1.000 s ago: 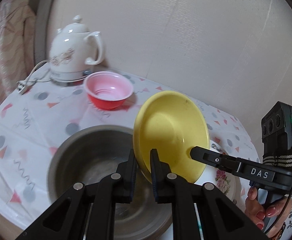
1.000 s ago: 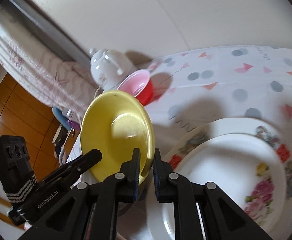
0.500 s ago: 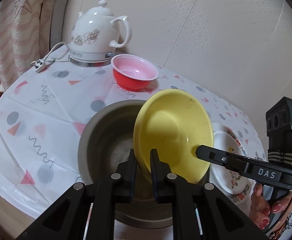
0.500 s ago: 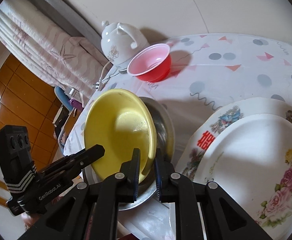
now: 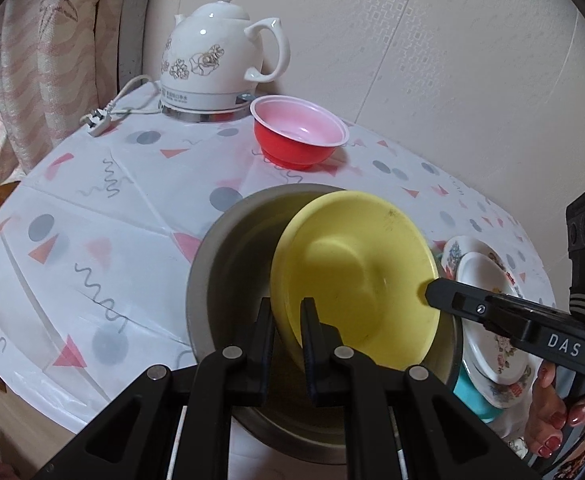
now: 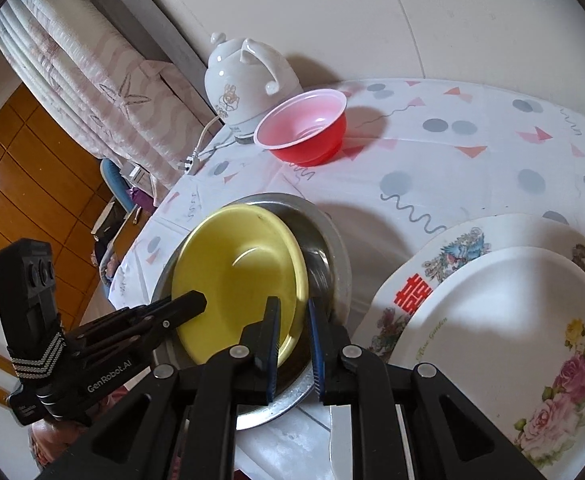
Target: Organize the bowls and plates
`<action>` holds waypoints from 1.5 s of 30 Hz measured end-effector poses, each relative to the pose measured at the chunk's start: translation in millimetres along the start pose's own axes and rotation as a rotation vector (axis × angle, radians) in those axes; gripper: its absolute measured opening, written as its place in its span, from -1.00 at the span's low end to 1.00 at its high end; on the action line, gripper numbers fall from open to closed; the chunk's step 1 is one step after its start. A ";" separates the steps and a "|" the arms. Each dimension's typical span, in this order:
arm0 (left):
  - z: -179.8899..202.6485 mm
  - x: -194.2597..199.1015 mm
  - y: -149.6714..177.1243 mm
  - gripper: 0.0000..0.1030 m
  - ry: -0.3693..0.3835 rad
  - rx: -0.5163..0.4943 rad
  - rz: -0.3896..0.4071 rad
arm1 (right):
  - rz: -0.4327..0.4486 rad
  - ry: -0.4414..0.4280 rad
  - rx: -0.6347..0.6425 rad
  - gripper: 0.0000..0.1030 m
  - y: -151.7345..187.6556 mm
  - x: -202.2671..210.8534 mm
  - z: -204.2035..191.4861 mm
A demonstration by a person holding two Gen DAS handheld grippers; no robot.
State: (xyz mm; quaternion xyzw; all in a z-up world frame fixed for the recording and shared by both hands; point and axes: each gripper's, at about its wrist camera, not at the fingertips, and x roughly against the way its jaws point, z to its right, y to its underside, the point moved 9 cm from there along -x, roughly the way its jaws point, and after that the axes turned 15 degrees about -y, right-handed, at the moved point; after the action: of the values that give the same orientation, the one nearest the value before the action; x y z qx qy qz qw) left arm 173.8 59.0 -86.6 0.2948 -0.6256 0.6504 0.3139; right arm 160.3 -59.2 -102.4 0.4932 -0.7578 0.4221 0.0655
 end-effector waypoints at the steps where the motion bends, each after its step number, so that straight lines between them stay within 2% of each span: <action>1: -0.7 0.1 -0.3 -0.75 -0.005 -0.001 0.002 | -0.004 0.004 0.007 -0.69 0.0 -1.5 -0.1; 5: -2.2 -1.1 -1.8 -0.75 -0.022 -0.008 0.006 | -0.013 0.025 0.030 -0.61 -2.1 -3.3 -2.4; 7: -2.7 -1.7 -2.2 -0.75 -0.025 -0.009 0.003 | 0.008 0.014 0.034 -0.38 -6.3 1.7 -4.8; 9: -3.2 -1.8 -2.5 -0.75 -0.040 -0.020 0.001 | 0.024 0.004 0.031 -0.27 -8.8 6.0 -6.5; 11: -3.5 -2.4 -1.8 -0.75 -0.056 -0.034 -0.001 | 0.045 0.037 0.037 -0.09 -10.9 11.7 -5.3; 13: -4.0 -1.9 -1.6 -0.75 -0.072 -0.044 0.008 | 0.063 0.063 0.046 -0.07 -12.4 16.3 -3.5; 17: -0.2 -2.7 -0.6 -0.75 -0.123 -0.095 0.022 | 0.072 0.052 0.002 -0.07 -11.8 20.2 3.9; 20: 5.8 -2.7 0.8 -0.75 -0.117 -0.121 0.010 | 0.095 0.044 -0.023 -0.07 -11.9 26.4 8.0; 25: 3.1 6.0 -5.9 -0.59 -0.118 -0.099 0.007 | 0.131 0.029 -0.039 -0.07 -13.6 39.3 9.7; 30: -0.8 13.2 -11.7 -0.57 -0.128 -0.080 0.013 | 0.152 0.021 -0.046 -0.07 -15.2 47.5 11.1; 36: 2.2 23.5 -25.9 -0.57 -0.070 -0.058 0.034 | 0.154 0.024 -0.046 -0.07 -21.2 51.9 13.0; 40: 1.6 25.2 -45.2 -0.44 -0.014 -0.013 0.029 | 0.157 0.021 -0.067 -0.07 -34.4 52.9 15.2; 45: -5.5 15.2 -77.2 -0.41 -0.009 0.031 0.021 | 0.152 0.002 -0.131 -0.07 -60.5 47.0 24.5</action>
State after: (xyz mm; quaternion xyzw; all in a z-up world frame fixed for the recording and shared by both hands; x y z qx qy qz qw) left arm 224.3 66.6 -26.5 0.2959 -0.6198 0.6622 0.2996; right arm 192.9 -118.5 -58.9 0.4288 -0.8189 0.3756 0.0662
